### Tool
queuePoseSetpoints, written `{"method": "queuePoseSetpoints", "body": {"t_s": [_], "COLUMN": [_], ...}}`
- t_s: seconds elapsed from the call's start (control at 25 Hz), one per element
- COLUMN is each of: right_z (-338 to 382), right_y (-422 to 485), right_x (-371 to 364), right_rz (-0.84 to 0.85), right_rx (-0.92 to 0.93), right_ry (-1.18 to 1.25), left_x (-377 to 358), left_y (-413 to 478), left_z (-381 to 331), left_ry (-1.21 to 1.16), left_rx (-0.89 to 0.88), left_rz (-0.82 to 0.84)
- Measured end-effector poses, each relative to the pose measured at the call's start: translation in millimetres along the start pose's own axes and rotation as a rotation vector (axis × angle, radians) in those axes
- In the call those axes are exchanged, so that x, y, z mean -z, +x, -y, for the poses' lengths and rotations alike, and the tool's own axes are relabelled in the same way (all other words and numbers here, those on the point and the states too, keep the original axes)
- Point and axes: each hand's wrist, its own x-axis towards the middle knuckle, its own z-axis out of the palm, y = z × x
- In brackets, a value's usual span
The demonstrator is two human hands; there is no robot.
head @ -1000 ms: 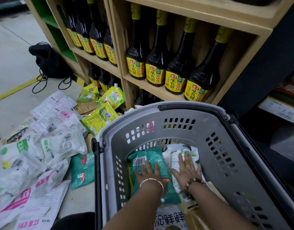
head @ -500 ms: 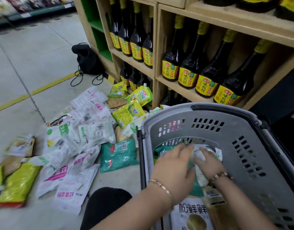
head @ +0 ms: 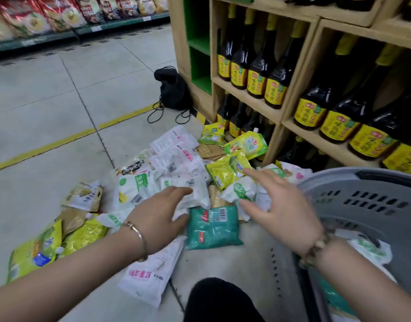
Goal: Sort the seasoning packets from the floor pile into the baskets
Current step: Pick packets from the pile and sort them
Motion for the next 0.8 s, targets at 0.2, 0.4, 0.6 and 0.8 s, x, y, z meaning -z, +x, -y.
{"method": "queuePoseSetpoints", "body": {"t_s": [0.2, 0.4, 0.6, 0.8], "right_z": [16, -4, -29, -46], "right_y": [55, 63, 54, 56], "right_x": [-128, -238, -295, -340], "right_rz": [0.302, 0.519, 0.682, 0.784], "right_rx": [0.029, 0.003, -0.054, -0.067], "right_ry": [-0.150, -0.268, -0.402, -0.476], "left_x": [-41, -120, -184, -233], "left_y": [-26, -55, -63, -62], "left_z": [116, 190, 238, 252], "left_ry": [0.033, -0.034, -0.064, -0.160], "left_rx": [0.153, 0.313, 0.446, 0.599], "left_rz": [-0.037, 0.069, 0.156, 0.278]}}
